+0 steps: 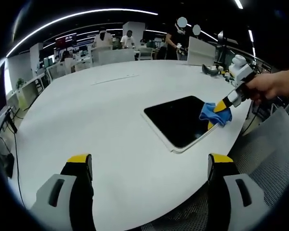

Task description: Wipe the mirror surface with the cleaning cloth until all visible marks leave the cleaned area.

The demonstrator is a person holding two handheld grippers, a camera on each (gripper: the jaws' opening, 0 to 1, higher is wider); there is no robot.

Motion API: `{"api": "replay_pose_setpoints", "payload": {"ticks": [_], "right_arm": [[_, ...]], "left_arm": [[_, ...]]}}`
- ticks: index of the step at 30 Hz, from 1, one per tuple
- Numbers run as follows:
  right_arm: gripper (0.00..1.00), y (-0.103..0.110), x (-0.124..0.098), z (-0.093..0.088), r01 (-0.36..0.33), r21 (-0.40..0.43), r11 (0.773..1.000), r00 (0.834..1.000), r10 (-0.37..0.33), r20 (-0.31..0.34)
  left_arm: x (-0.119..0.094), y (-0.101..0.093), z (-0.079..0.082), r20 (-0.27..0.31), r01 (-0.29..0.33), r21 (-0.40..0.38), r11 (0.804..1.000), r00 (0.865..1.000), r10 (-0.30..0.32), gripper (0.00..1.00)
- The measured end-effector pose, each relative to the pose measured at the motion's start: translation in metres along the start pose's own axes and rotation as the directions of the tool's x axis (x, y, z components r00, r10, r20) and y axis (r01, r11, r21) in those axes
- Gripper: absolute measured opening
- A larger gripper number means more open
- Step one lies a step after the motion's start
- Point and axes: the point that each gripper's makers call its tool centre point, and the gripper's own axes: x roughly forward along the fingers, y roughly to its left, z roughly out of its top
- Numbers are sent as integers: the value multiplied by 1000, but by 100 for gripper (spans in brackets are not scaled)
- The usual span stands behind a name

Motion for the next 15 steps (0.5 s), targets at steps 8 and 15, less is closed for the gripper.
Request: {"api": "replay_pose_setpoints", "payload": {"ticks": [8, 15], "right_arm": [[0, 2, 0, -1, -7, 5, 1000, 1000, 7, 0], [0, 7, 2, -3, -17, -18, 1000, 1000, 17, -11]], "left_arm": [[1, 4, -3, -14, -9, 6, 1000, 1000, 9, 99], [1, 4, -2, -7, -7, 6, 1000, 1000, 7, 99]]}}
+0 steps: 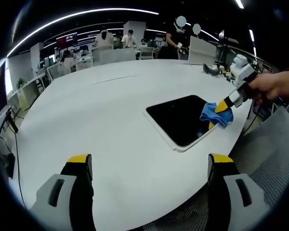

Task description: Wipe the mirror surface with the cleaning cloth until all visible marks leave the cleaned area.

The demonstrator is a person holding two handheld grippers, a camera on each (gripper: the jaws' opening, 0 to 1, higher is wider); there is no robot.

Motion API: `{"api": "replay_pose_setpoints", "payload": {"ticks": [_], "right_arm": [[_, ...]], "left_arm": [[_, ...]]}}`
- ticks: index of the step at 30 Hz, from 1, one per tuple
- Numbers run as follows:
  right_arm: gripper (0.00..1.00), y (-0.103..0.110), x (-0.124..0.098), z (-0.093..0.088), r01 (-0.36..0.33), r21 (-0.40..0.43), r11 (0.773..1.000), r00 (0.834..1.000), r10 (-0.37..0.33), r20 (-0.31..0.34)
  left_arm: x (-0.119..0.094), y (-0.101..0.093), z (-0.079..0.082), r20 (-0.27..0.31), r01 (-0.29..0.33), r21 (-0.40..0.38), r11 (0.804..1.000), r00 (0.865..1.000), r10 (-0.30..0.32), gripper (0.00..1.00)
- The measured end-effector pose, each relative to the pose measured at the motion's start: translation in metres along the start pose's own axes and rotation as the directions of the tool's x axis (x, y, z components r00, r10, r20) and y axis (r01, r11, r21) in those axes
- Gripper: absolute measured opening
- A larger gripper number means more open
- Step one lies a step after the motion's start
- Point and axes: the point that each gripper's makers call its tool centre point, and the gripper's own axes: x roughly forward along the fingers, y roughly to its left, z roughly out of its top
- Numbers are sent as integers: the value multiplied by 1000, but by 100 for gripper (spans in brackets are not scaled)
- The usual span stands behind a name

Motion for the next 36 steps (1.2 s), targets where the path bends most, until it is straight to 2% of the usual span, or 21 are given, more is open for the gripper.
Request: {"api": "replay_pose_setpoints", "payload": {"ticks": [13, 36], "right_arm": [[0, 10, 3, -3, -13, 32, 999, 1000, 13, -10], [0, 44, 19, -4, -37, 0, 999, 999, 37, -25]], "left_arm": [[0, -1, -1, -11, 6, 9, 1000, 1000, -6, 99], [0, 3, -2, 2, -3, -3, 1000, 1000, 3, 98]]}}
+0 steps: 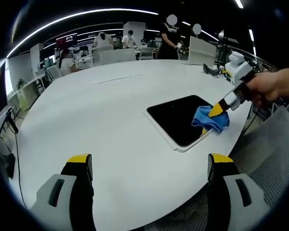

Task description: Wipe the mirror surface with the cleaning cloth until all visible marks leave the cleaned area.

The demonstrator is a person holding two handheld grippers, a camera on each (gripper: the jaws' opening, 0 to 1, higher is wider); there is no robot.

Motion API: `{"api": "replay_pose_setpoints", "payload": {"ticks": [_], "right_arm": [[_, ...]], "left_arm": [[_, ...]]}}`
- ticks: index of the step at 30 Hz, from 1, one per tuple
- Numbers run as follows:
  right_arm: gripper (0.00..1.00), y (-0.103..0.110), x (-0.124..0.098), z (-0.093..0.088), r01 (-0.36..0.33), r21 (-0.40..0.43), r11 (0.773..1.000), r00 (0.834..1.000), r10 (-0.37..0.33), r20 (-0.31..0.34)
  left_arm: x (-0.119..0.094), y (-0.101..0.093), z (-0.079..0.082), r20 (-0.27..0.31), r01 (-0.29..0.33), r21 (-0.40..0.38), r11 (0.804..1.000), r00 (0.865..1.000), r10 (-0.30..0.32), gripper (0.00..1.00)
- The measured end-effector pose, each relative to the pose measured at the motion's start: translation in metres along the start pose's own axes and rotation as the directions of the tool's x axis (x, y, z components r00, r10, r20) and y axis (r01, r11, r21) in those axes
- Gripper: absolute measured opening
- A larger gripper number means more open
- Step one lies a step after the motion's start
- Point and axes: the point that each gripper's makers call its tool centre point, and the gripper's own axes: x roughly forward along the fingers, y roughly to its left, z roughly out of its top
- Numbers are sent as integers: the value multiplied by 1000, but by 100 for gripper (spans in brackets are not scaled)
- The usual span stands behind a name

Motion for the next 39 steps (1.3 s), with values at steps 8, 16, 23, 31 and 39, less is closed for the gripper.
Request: {"api": "replay_pose_setpoints", "payload": {"ticks": [8, 16, 23, 31, 39], "right_arm": [[0, 6, 6, 3, 8, -1, 1000, 1000, -8, 3], [0, 20, 7, -1, 11, -32, 999, 1000, -11, -5], [0, 37, 16, -1, -6, -29, 1000, 1000, 5, -30], [0, 57, 31, 1, -26, -36, 999, 999, 24, -41], [0, 76, 39, 2, -41, -21, 999, 998, 39, -55]], "left_arm": [[0, -1, 0, -2, 3, 1, 1000, 1000, -3, 99], [0, -2, 0, -10, 4, 8, 1000, 1000, -4, 98], [0, 0, 0, -12, -5, 8, 1000, 1000, 5, 99], [1, 2, -1, -13, -6, 7, 1000, 1000, 6, 99], [1, 1, -3, -19, -2, 10, 1000, 1000, 2, 99]]}}
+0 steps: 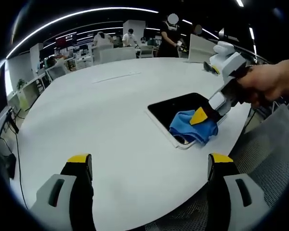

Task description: Wipe the mirror surface with the cleaning cloth until all visible marks leave the cleaned area.

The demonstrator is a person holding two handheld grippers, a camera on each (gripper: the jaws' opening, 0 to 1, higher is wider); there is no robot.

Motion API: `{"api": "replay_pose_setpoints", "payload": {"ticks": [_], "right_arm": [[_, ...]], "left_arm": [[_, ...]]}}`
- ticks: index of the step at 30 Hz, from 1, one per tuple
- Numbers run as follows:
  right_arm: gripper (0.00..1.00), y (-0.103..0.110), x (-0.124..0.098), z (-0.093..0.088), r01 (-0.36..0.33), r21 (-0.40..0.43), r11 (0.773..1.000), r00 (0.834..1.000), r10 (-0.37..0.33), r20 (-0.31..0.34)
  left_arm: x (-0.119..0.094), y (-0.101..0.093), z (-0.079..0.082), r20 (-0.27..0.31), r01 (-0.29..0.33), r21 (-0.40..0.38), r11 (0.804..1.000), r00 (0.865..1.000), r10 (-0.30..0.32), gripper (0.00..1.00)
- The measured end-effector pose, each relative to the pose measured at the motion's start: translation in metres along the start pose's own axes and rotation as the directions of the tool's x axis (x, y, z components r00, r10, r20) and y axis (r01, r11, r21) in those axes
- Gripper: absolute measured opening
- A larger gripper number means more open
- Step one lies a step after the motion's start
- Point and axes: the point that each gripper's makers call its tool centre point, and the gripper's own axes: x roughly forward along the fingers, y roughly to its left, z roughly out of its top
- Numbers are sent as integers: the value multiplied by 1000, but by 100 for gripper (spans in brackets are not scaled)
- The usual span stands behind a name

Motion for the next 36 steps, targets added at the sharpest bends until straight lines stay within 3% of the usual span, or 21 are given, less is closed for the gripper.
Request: {"api": "replay_pose_setpoints", "payload": {"ticks": [12, 19, 25, 28, 36], "right_arm": [[0, 21, 13, 2, -18, -82, 996, 999, 15, -33], [0, 20, 16, 4, -34, -58, 998, 999, 32, -42], [0, 22, 22, 16, -37, -76, 996, 999, 34, -40], [0, 18, 25, 27, -18, -171, 985, 1000, 15, -20], [0, 10, 35, 56, -16, -150, 989, 1000, 13, -21]], "left_arm": [[0, -1, -2, -7, 8, 6, 1000, 1000, -8, 99], [-1, 1, -1, -1, 1, 14, 1000, 1000, -1, 99], [-2, 3, 1, 8, -5, 18, 1000, 1000, 5, 99], [-3, 6, 4, 14, -28, 63, 998, 1000, 27, 99], [1, 6, 2, 13, -16, 36, 999, 1000, 15, 99]]}}
